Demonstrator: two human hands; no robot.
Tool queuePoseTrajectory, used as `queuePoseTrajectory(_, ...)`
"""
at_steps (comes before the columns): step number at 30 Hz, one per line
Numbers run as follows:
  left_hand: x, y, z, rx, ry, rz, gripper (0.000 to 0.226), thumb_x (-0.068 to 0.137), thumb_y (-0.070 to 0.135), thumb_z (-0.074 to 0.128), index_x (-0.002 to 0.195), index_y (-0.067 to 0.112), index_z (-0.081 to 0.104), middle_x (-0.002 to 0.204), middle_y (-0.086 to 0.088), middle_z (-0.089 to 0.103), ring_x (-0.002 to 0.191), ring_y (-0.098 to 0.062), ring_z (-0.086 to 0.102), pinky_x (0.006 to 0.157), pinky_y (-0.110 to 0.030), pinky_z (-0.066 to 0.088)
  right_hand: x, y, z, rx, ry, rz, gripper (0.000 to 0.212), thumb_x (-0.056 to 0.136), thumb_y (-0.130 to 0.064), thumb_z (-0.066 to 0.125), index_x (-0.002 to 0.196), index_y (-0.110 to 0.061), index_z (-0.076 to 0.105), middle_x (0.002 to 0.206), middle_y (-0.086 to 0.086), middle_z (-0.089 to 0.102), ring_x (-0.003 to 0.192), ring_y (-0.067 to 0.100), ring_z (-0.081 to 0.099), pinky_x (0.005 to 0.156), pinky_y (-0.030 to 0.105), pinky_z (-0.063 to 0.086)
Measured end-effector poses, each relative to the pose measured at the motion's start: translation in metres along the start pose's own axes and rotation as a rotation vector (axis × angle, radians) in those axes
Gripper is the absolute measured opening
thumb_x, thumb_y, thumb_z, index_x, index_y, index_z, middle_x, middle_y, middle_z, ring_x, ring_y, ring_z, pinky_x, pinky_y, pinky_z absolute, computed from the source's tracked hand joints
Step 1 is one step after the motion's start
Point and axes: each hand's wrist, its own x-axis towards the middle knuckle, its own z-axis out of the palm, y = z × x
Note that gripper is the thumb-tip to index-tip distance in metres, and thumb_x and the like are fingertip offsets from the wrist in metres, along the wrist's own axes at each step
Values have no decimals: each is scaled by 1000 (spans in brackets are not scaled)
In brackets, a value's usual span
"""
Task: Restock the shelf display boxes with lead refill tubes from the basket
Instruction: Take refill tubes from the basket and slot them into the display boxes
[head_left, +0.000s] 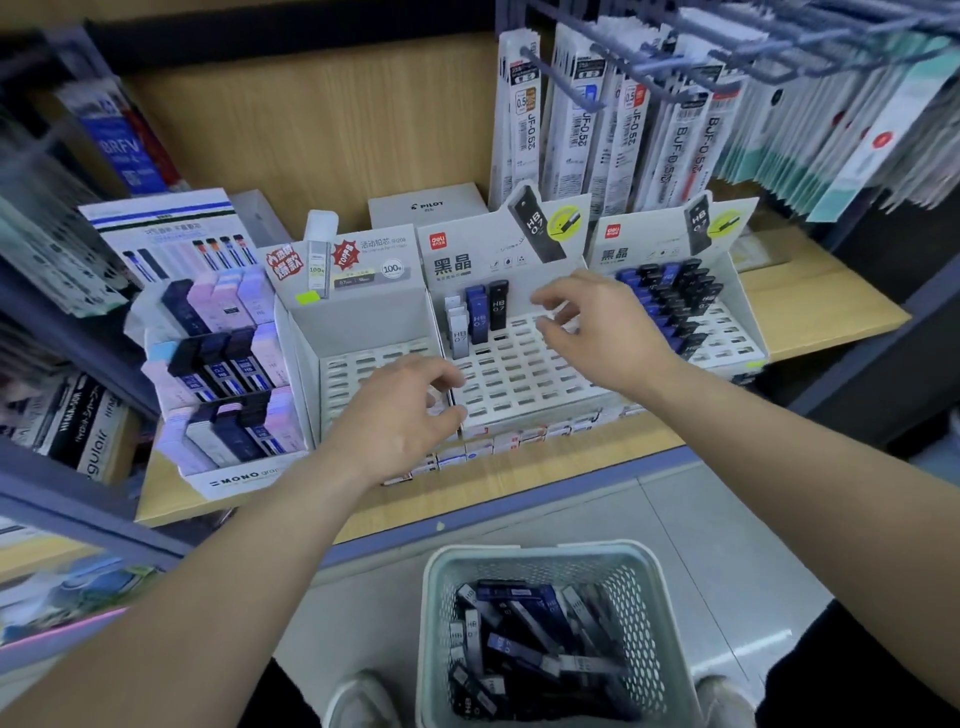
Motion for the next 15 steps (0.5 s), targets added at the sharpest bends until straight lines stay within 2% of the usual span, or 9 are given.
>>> queuePoseTrajectory(4, -27, 10, 15, -11, -98, 63, 19, 90, 31, 68, 109, 31, 64, 106, 12, 62, 89, -7, 61, 83, -30, 50, -52, 3, -24, 13, -94, 67, 11, 93, -24, 67, 104, -23, 70, 102, -7, 65, 87, 10, 64, 77, 25, 52)
queuePoseTrajectory(7, -52, 8, 41, 20, -233, 114, 19, 92, 30, 67, 110, 27, 65, 105, 13, 62, 87, -5, 61, 79, -24, 48, -97, 12, -31, -15, -236, 173, 6, 93, -32, 67, 97, -28, 70, 98, -12, 67, 86, 5, 65, 71, 20, 49)
queuePoseTrajectory(10, -77, -3, 80, 120, -383, 155, 24, 93, 34, 67, 115, 25, 65, 106, 12, 61, 87, -6, 58, 78, -24, 44, -139, 31, -20, -116, -409, 227, 16, 93, -34, 67, 105, -25, 70, 108, -7, 68, 89, 10, 64, 77, 29, 51)
queuePoseTrajectory(12, -91, -11, 109, 157, -494, 142, 26, 94, 34, 65, 118, 23, 63, 110, 9, 61, 90, -7, 54, 75, -22, 38, -164, 44, -9, -188, -507, 257, 25, 93, -35, 67, 114, -22, 68, 116, -3, 67, 91, 12, 60, 81, 27, 47)
queuePoseTrajectory(15, -105, -21, 151, 129, -581, 82, 29, 95, 35, 65, 121, 23, 61, 118, 5, 62, 92, -9, 52, 77, -24, 39, -195, 61, 9, -191, -559, 366, 38, 95, -37, 64, 128, -19, 62, 126, 1, 63, 101, 18, 61, 86, 27, 45)
